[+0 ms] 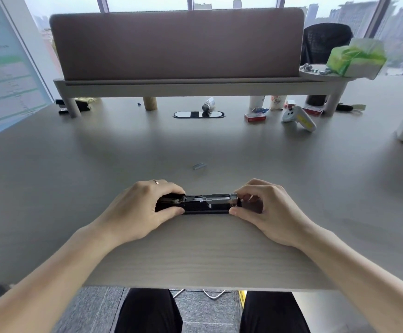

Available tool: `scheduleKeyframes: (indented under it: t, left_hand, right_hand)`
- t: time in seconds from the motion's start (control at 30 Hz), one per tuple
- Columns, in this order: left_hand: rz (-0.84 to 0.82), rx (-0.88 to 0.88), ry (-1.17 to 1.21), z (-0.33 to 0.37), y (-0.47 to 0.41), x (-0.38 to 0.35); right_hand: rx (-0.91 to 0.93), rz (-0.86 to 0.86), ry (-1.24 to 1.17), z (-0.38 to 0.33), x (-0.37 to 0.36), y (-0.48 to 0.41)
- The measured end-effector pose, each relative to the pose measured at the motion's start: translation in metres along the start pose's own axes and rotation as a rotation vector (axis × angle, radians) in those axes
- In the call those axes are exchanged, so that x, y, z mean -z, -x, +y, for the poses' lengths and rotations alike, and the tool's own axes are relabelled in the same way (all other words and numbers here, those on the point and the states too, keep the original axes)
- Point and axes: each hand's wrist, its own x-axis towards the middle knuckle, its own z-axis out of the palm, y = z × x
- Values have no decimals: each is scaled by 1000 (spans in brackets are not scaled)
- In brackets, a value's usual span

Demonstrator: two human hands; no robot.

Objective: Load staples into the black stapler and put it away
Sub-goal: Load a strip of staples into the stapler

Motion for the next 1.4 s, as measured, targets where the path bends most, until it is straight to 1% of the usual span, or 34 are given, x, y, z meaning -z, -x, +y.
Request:
scheduleKeyframes:
  t: [0.07,0.13,0.2,0.3,0.4,0.47,0.53,0.77,0.87,0.97,1.03,1.1,1.13,1.23,1.27,1.33,1.4]
  left_hand:
    - [-22,-13,-60,5,1,4]
    - [-13,-16,-135,12,-1,11]
    - [32,-3,-106,19,-12,18]
    - [83,69,-21,22,-48,22]
    - [9,136,-71,21,-87,11]
    - [-42,141,-115,20,-105,-2]
    - [-51,136,-138,16,-119,-13]
    - [106,58,-134,8,-130,-30]
    - [161,55,-48,4,-127,-27]
    - [183,-21,54,9,-118,-18]
    - [201,-116,104,18,-104,-11]
    - [226,-238,123,24,-90,-6]
    - [230,-297,117,27,-83,-4]
    - [220,-437,59,31,-70,-2]
    - [224,-471,39,32,-67,-2]
    - [241,-516,11,35,-63,-2]
    - [257,-528,7,35,-60,-3]
  right_hand:
    - [-19,-19,-18,0,2,0]
    - [-65,-10,-98,2,8,-3]
    - [-109,21,-118,6,17,-11]
    - [-103,2,54,19,19,-25]
    - [-53,-21,204,29,10,-26]
    - [-49,-2,206,31,8,-25]
    - [-50,13,193,32,8,-24]
    - [-68,25,153,31,7,-25]
    - [-66,41,153,32,7,-26]
    - [-72,79,108,30,8,-27]
    - [-109,137,42,23,10,-30]
    - [-185,186,-45,11,14,-38]
    - [-231,171,-96,4,15,-43]
    - [-367,7,-307,-20,18,-58]
    - [-394,-24,-368,-27,18,-61]
    - [-425,-42,-405,-34,17,-63]
    - [-448,-45,-368,-35,16,-63]
